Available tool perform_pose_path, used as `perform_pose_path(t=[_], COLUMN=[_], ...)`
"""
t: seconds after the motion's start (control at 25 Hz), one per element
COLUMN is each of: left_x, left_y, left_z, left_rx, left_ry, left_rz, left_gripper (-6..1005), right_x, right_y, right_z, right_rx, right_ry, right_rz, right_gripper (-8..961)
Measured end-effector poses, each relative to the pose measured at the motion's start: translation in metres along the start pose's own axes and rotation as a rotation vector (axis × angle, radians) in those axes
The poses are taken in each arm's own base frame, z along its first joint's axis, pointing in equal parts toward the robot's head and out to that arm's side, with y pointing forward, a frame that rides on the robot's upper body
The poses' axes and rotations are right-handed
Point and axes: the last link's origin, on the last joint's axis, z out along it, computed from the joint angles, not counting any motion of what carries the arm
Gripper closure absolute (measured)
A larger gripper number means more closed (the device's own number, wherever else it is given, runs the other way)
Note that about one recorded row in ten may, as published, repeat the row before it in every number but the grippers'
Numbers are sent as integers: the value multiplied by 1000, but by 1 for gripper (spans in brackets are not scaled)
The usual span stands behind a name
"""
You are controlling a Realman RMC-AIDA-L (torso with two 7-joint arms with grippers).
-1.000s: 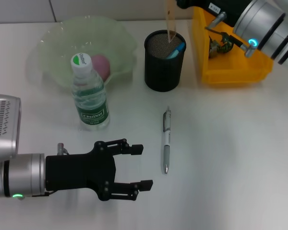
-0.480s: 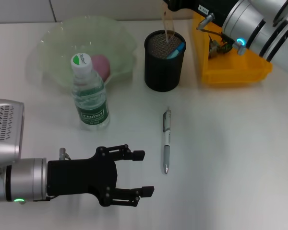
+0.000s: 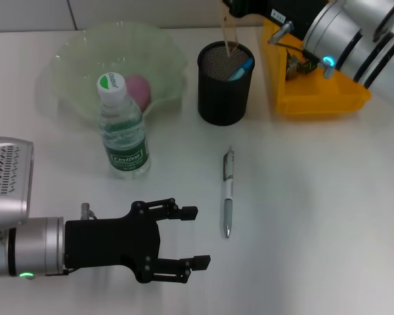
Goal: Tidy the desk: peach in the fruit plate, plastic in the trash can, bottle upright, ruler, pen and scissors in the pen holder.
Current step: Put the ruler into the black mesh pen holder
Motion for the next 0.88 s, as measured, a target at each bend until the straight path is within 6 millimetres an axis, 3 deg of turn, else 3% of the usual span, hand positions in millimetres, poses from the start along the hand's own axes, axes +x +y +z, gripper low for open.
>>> perform_pose_path(t=[0.88], left_x=[-1], left_y=[1], left_z=[0], left_rx=[0], left_ry=[0], left_rz=[-4], left_gripper=[167], right_x=[2], right_y=[3], right_z=[3], right_rx=[-12], right_ry=[16], right_rz=[-39], right_gripper=[564])
